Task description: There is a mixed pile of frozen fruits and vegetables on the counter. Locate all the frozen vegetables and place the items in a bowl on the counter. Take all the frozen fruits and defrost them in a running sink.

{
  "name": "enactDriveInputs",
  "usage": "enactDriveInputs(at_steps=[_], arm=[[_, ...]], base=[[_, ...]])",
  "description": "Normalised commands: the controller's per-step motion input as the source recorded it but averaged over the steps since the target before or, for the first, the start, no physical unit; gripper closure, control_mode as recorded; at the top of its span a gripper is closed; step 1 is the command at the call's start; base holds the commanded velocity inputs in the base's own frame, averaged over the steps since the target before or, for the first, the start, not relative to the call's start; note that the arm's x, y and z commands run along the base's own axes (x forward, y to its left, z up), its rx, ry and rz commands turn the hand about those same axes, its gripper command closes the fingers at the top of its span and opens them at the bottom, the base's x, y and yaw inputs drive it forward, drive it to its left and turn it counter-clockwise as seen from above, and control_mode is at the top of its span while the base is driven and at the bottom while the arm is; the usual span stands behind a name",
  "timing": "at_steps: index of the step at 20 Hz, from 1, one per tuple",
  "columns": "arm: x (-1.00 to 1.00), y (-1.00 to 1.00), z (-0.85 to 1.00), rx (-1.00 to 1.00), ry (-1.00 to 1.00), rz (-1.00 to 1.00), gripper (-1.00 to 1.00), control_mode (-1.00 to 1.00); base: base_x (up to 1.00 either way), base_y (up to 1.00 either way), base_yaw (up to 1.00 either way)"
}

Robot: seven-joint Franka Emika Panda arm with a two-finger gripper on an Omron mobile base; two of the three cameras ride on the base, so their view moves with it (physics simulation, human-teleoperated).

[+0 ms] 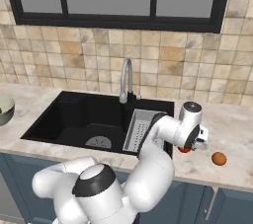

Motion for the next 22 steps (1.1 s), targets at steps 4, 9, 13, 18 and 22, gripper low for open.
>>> enactDriveInputs(at_steps=[4, 9, 13, 18, 22], arm=[[0.0, 1.0, 0.14, 0.0, 0.0, 0.03, 1.0, -1.0], [0.0, 1.0, 0.27, 0.0, 0.01, 0.06, 1.0, -1.0], [0.0, 1.0, 0.21, 0.03, 0.03, 0.1, 1.0, -1.0], [0.0, 1.0, 0.05, 0.02, 0.04, 0.1, 1.0, -1.0], [0.0, 1.0, 0.1, 0.01, 0.04, 0.1, 1.0, -1.0]], base=[[0.0, 0.0, 0.0], [0.0, 0.0, 0.0], [0.0, 0.0, 0.0], [0.0, 0.0, 0.0], [0.0, 0.0, 0.0]])
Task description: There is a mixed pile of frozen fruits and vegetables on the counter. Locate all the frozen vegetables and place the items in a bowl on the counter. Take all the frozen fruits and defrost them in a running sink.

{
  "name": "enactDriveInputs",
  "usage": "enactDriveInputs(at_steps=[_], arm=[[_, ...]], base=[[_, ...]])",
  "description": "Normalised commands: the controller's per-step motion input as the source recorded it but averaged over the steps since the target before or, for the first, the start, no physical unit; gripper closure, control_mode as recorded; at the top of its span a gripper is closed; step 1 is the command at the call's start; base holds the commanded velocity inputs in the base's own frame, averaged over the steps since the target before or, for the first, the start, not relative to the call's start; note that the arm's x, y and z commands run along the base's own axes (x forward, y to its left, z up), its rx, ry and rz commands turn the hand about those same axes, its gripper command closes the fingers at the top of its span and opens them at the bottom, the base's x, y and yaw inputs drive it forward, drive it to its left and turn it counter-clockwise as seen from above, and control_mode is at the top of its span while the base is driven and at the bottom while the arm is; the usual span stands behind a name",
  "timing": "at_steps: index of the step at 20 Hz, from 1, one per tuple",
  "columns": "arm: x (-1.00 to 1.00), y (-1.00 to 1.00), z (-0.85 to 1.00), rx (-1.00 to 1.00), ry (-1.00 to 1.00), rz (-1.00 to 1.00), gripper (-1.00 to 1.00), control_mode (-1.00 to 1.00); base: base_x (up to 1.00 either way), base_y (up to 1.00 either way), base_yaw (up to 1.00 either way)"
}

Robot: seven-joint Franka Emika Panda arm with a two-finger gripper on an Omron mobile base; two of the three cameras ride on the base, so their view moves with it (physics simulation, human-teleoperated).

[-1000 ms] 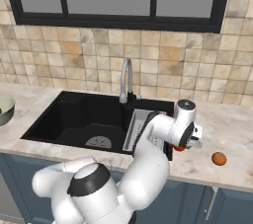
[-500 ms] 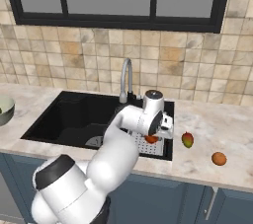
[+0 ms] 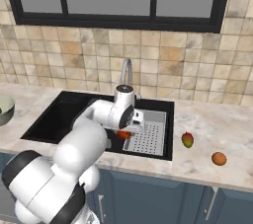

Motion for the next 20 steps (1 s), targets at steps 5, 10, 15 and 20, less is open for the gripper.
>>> enactDriveInputs(at_steps=[5, 10, 15, 20], arm=[[0.0, 1.0, 0.16, 0.0, 0.04, 0.11, 1.0, -1.0], [0.02, 1.0, 0.19, 0.0, 0.04, 0.09, 1.0, -1.0], [0.08, 1.0, 0.08, 0.0, 0.05, 0.07, 1.0, -1.0], [0.08, 0.98, 0.19, 0.04, 0.04, 0.04, 1.0, -1.0]], base=[[0.0, 0.0, 0.0], [0.0, 0.0, 0.0], [0.0, 0.0, 0.0], [0.0, 0.0, 0.0]])
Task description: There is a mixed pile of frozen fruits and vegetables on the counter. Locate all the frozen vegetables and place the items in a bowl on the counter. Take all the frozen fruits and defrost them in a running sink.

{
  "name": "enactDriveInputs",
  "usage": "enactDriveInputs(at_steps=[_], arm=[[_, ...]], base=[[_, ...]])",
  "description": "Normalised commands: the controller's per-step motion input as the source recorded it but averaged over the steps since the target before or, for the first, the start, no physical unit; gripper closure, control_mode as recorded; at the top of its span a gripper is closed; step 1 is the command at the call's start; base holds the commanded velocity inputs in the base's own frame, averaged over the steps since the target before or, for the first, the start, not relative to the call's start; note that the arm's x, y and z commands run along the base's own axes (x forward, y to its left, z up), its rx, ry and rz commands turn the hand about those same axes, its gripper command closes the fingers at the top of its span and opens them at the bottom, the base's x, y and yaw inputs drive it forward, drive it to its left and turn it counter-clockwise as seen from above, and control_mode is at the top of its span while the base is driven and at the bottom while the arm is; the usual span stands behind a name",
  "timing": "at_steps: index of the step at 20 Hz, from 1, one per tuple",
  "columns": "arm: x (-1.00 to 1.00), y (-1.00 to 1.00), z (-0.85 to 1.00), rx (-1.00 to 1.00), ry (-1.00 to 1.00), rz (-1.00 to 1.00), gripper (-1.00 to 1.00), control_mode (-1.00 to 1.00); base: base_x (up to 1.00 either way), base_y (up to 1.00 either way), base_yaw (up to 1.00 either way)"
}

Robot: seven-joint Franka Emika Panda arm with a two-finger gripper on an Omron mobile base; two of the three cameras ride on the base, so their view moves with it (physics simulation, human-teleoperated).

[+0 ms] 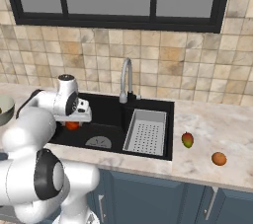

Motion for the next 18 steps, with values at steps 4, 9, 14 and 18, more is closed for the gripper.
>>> enactDriveInputs(at_steps=[4, 9, 14, 18], arm=[[0.1, 0.9, 0.28, 0.08, 0.03, 0.03, 1.0, -1.0], [0.03, 0.89, 0.28, 0.06, 0.01, 0.02, 1.0, -1.0], [0.0, 0.9, 0.26, 0.01, 0.0, 0.0, 1.0, -1.0], [0.0, 0.76, 0.41, 0.0, 0.0, 0.0, 1.0, -1.0]], base=[[0.0, 0.0, 0.0], [0.0, 0.0, 0.0], [0.0, 0.0, 0.0], [0.0, 0.0, 0.0]])
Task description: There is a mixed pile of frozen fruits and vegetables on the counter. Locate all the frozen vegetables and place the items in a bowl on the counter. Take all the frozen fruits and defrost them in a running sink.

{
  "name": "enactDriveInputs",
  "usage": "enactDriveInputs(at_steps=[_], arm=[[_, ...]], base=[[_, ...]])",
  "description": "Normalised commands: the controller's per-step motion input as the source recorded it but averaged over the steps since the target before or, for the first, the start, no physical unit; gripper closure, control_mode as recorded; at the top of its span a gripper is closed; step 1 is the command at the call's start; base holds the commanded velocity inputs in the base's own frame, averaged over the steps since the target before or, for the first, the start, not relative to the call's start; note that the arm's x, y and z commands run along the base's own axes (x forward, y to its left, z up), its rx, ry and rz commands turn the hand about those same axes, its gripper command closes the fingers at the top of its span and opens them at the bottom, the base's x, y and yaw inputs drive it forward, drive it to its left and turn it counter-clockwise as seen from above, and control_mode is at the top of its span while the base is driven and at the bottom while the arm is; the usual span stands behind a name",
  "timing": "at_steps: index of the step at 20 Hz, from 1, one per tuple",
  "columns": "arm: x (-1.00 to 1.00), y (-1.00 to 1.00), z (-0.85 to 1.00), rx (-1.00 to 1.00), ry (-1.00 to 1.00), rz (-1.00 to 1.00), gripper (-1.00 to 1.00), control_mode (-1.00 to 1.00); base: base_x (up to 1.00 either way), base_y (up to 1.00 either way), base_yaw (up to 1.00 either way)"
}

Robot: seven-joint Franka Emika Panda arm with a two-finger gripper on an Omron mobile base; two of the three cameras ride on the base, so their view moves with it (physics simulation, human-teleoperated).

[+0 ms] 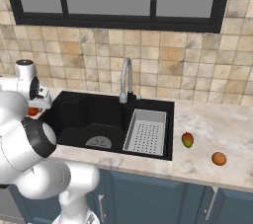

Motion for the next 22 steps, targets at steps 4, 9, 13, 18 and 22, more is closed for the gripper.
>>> enactDriveInputs(at_steps=[4, 9, 13, 18, 22], arm=[[0.0, 0.59, 0.49, 0.0, 0.0, 0.0, 1.0, -1.0], [0.0, 0.6, 0.34, 0.0, 0.0, 0.0, 1.0, -1.0], [0.01, 0.65, 0.03, 0.0, 0.0, 0.0, 1.0, -1.0], [0.01, 0.63, 0.0, 0.0, 0.0, 0.0, 1.0, -1.0], [0.0, 0.53, 0.0, 0.0, 0.0, 0.0, 1.0, -1.0]], base=[[0.0, 0.0, 0.0], [0.0, 0.0, 0.0], [0.0, 0.0, 0.0], [0.0, 0.0, 0.0], [0.0, 0.0, 0.0]])
